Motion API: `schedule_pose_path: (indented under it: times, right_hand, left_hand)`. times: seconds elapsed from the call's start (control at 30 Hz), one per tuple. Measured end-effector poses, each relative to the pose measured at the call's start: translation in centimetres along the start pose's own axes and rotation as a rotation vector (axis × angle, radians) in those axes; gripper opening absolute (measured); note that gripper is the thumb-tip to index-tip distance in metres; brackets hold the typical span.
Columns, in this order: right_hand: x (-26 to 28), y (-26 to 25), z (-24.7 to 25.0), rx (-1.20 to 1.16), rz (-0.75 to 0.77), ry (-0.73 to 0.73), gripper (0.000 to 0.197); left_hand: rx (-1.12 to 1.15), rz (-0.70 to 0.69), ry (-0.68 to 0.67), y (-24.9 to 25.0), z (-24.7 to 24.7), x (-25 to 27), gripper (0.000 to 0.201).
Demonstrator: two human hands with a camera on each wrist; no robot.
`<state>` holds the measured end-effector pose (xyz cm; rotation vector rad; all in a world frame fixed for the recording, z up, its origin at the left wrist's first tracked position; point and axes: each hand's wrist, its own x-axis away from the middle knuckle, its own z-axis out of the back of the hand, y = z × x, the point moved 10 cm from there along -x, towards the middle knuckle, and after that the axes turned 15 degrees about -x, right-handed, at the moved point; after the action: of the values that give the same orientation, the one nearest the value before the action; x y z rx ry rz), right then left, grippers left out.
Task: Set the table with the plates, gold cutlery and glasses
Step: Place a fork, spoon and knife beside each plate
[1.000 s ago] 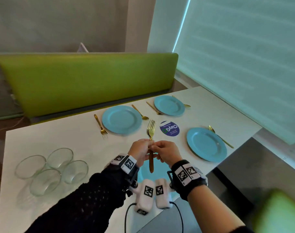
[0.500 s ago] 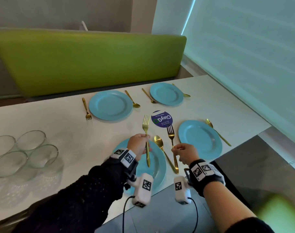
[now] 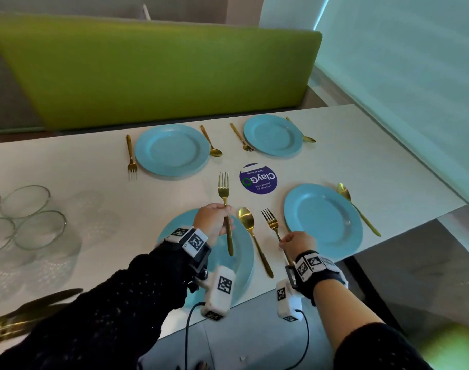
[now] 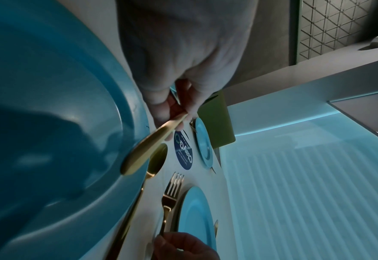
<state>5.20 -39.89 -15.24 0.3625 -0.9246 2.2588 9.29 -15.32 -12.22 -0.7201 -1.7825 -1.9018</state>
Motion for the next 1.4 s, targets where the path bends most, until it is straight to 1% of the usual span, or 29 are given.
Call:
schedule_pose_path:
  times: [0.13,0.23,0.3,0.37,0.47,0.8,1.2,1.4]
  right_hand:
    - [-0.8,0.1,0.0,-0.007,-0.011,0.009,0.015]
    - [-1.1,0.3,0.3,0.083,-0.03,0.025,0.026]
    - [-1.2,0.3,0.6,0.121,-0.035,0.04,0.027]
    - [-1.5,0.4,0.9,0.117,-0.038,0.069,0.03]
    - [-1.9,0.7,1.3,0.085,-0.05,0.093,0.035]
    - [-2.9,0.7,1.6,0.06,-0.047,0.111,0.038]
    - [-3.5,1.2,2.1,0.065,-0.049,0.116,0.04]
    - [-3.4,1.0,2.2,0.081,-0.033,0.117,0.041]
  left_hand:
    - [0.006,0.011,0.002,0.0,-0.8,0.0,0.003]
    - [-0.003,0.009,0.002,0.1,-1.2,0.2,0.005]
    - [-0.006,0.004,0.003,0.2,-1.3,0.3,0.007]
    - [-0.011,0.007,0.007,0.2,-1.2,0.2,0.01]
    - [-0.008,0.01,0.017,0.1,-1.0,0.2,0.009]
    - [-0.031,0.001,0.04,0.3,-0.7,0.3,0.009]
    - [-0.047,0.016,0.025,0.3,-1.1,0.2,0.008]
    - [-0.038,0.012,0.013,0.5,-1.4,0.3,0.005]
